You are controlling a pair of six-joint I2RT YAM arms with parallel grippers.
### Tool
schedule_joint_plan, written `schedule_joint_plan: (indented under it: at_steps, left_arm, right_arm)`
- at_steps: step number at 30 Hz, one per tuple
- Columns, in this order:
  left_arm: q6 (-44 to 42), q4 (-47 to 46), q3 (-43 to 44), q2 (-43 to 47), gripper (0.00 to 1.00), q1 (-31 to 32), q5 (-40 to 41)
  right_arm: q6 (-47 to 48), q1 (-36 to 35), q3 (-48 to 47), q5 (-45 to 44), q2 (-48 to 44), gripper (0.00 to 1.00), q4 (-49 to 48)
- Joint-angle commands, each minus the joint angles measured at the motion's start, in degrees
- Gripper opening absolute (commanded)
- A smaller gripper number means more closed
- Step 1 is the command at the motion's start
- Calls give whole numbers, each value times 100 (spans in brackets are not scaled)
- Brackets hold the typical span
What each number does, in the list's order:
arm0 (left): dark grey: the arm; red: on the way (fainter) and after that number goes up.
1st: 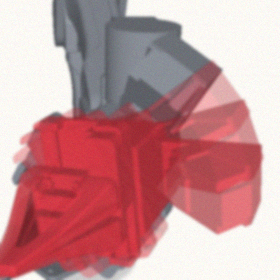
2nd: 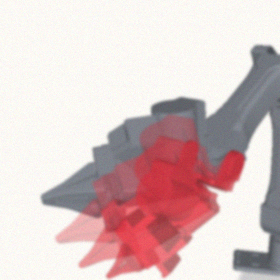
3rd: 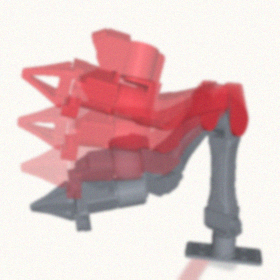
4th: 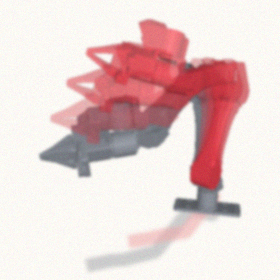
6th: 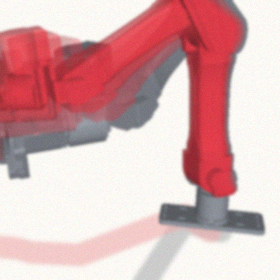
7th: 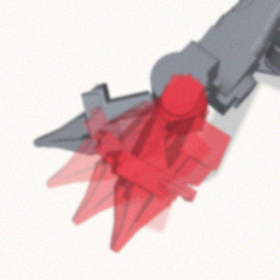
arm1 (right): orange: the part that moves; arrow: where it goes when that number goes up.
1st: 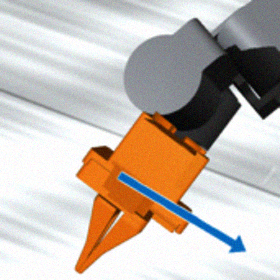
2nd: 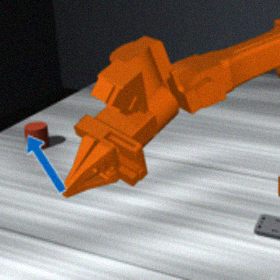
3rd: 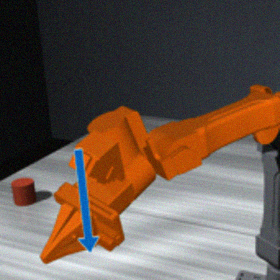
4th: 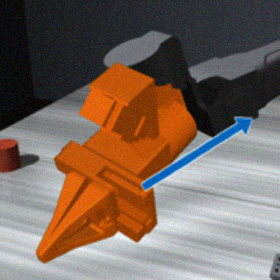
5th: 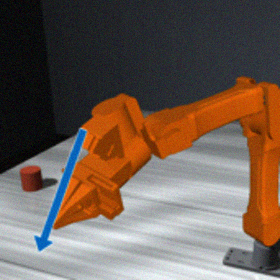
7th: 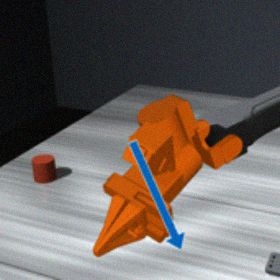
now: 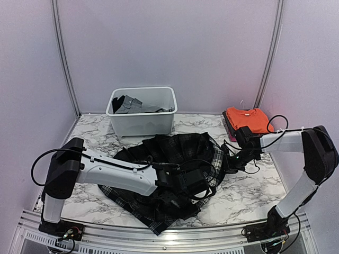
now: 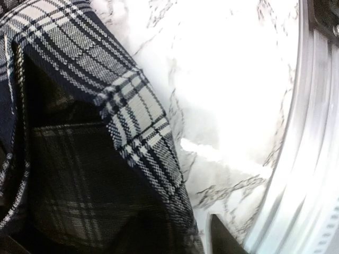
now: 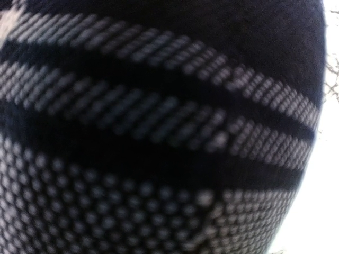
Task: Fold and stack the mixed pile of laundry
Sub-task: Flatten out the crumpled skirt at the center of the board.
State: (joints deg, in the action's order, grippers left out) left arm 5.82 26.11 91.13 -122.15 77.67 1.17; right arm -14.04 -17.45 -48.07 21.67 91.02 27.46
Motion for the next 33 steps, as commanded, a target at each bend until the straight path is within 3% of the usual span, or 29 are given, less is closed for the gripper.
schedule_joint_plan:
  at_steps: [1, 4, 8, 13, 14, 17, 18, 19, 23, 27, 30, 33]
  left_arm:
    - [195, 209, 144, 199, 27, -371, 261]
    - [237, 210, -41, 629, 0, -977, 170]
    - [127, 210, -39, 1139, 0, -2092, 457]
    - [139, 325, 295, 880, 0, -3421, 1175]
    - [153, 461, 409, 801, 2, -3585, 1409]
    - [271, 682, 441, 999, 60, -3819, 1988]
    - [248, 648, 291, 1222, 74, -3818, 2094]
    - [220, 606, 137, 1443, 81, -3817, 2080]
    - [152, 496, -752, 2508, 85, -3590, 1230]
    - [22, 362, -1716, 3498, 85, -2748, 340]
    - [353, 294, -2268, 3692, 82, -2305, -65]
    - [911, 145, -2813, 3490, 77, -2286, -58]
  right_arm:
    - [136, 23, -38, 194, -126, 0, 184]
    - [167, 23, -5, 221, -229, 0, 273]
    - [214, 24, 54, 319, -359, 0, 411]
    - [274, 40, 169, 106, -570, 0, 619]
    - [258, 45, 164, 51, -595, 0, 640]
    - [224, 57, 107, 56, -580, 0, 683]
    - [212, 50, 82, 97, -574, 0, 695]
    - [195, 57, 61, 148, -575, 0, 701]
    - [206, 56, -38, 180, -593, 0, 884]
    - [187, 173, -122, 287, -864, 0, 1108]
    - [164, 465, -151, 521, -956, 0, 1101]
    - [273, 668, -221, 418, -801, 0, 1096]
